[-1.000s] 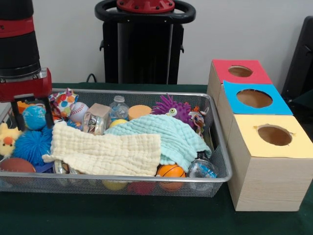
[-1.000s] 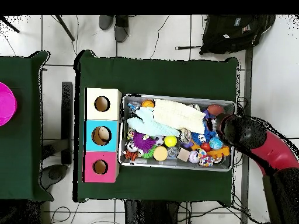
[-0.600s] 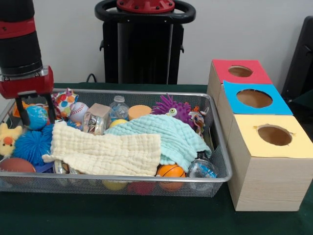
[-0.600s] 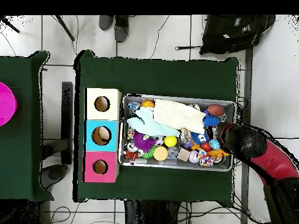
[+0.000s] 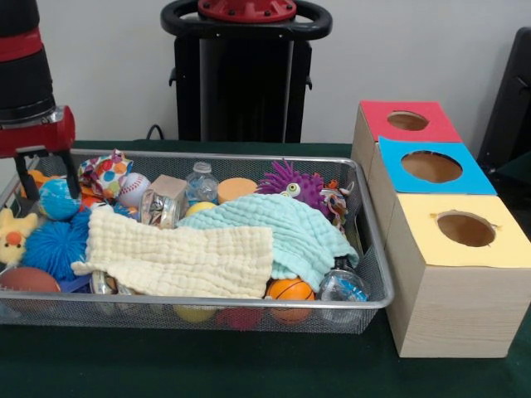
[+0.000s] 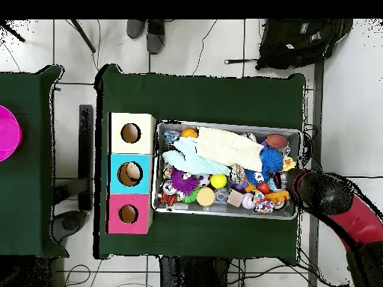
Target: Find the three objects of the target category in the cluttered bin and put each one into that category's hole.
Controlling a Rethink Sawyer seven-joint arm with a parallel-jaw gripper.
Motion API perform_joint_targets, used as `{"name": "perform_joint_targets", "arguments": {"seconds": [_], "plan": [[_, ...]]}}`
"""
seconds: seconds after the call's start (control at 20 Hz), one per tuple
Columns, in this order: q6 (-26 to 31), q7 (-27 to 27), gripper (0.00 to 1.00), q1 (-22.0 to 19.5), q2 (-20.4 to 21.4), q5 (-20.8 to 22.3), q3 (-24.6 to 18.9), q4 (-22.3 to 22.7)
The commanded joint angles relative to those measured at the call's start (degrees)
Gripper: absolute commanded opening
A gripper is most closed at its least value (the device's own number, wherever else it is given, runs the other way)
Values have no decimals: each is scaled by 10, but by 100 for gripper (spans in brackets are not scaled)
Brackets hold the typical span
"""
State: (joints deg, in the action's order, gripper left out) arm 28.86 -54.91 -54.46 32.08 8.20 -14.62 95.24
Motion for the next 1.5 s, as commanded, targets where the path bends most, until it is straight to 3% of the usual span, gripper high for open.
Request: {"name": "perform_joint_targets", "arguments": {"seconds": [0.05, 0.35, 0.9, 1.5], "plan": [[-26, -76, 100, -12, -18, 18, 0, 32], [-21, -62, 100, -21, -45, 23, -2, 17], [-51, -74, 100, -23, -58, 29, -4, 44], [-50, -45, 100, -41, -86, 42, -5, 49]]}}
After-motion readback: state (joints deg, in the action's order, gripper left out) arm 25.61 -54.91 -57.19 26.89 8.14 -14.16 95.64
